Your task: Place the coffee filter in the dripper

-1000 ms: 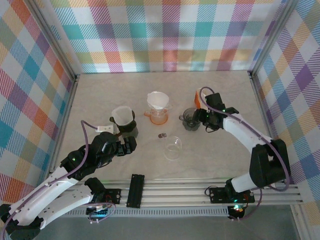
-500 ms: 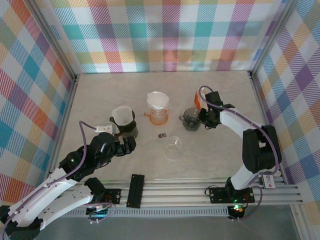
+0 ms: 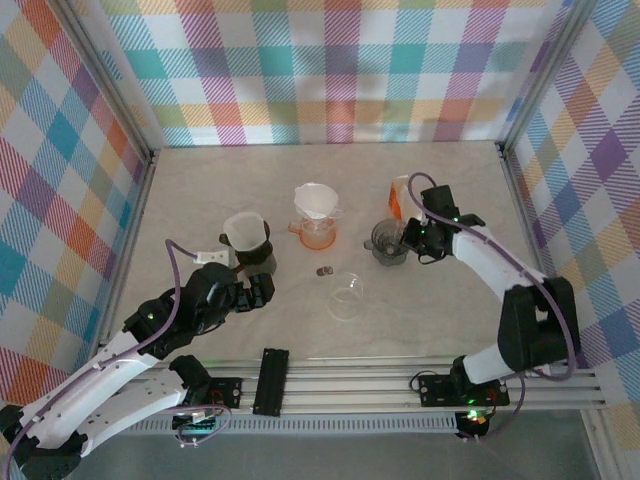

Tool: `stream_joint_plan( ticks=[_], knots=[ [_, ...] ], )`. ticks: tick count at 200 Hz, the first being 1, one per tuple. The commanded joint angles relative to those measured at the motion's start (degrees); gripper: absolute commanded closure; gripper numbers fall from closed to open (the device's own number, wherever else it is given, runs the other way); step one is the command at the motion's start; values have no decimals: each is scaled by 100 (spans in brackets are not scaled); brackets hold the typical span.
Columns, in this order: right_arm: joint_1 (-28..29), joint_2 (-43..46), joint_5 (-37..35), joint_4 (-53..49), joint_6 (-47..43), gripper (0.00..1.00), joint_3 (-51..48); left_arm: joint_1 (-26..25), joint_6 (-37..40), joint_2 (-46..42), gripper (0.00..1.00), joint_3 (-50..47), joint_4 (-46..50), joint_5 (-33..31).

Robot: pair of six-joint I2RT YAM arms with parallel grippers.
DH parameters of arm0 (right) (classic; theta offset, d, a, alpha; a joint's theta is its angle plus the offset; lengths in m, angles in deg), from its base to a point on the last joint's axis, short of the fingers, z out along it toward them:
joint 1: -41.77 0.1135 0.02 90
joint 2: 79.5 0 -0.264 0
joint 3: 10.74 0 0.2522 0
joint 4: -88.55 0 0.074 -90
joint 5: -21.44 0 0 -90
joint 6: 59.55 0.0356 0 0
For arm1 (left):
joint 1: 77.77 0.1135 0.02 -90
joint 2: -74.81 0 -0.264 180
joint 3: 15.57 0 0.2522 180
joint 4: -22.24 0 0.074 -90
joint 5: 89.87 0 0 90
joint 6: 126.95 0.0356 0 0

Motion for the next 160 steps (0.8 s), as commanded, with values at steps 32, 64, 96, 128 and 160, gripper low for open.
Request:
stream_joint_plan(
  ticks=[32, 64, 96, 128, 160],
  knots=[
    [299, 1370, 735, -969, -421, 100, 239, 58, 121, -42, 0, 287, 43, -79],
    [1052, 1582, 839, -1669, -554, 100, 817, 61, 116, -42, 0, 255, 21, -106],
    [1807, 1273, 780, -1985, -513, 100, 1177, 60, 95, -58, 0, 228, 8, -117],
    [2090, 1085, 743, -1936, -411, 100, 1095, 59, 98, -112, 0, 186, 43, -126],
    [2236, 948, 772, -1855, -339, 100, 985, 57, 100, -165, 0, 153, 56, -162]
  ],
)
